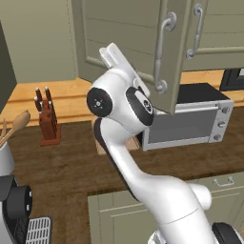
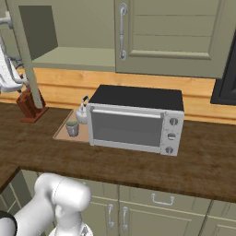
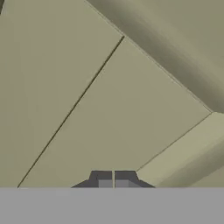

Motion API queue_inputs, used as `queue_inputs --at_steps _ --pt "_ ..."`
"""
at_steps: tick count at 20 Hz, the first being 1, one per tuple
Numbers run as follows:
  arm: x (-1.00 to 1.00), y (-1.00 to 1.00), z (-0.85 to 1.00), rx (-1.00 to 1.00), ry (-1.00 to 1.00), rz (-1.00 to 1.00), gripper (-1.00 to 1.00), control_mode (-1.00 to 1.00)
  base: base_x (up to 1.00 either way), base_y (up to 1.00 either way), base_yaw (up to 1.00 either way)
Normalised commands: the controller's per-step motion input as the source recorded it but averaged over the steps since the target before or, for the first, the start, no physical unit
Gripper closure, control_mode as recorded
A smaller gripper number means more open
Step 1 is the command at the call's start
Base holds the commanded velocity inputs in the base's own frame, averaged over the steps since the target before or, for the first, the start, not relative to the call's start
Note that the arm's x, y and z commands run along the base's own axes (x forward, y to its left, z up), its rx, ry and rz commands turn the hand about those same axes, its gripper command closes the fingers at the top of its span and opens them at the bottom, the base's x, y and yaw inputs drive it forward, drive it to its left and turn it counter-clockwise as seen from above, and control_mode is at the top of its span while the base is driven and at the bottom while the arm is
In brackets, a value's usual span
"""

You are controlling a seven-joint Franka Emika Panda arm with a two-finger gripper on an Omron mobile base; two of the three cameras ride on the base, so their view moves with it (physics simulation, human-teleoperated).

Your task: Pick the kettle from the counter and place it on the tray. Then pick the mug from the cabinet and place it on the tray. Then close the cabinet doors.

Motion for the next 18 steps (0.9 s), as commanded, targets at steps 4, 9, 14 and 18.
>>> queue_inputs --at_steps 4,9,14,18 --pt "0.32 -0.13 0.31 0.0 -0.02 0.0 1.0 -1.0 0.0 0.0 0.0" --pt "0.14 -0.12 0.19 0.0 -0.03 0.0 1.0 -1.0 0.0 0.0 0.0" --pt "0.32 -0.31 0.24 0.0 -0.02 0.0 1.0 -1.0 0.0 0.0 0.0" --pt "0.52 -0.45 0.14 0.0 0.0 0.0 1.0 -1.0 0.0 0.0 0.0"
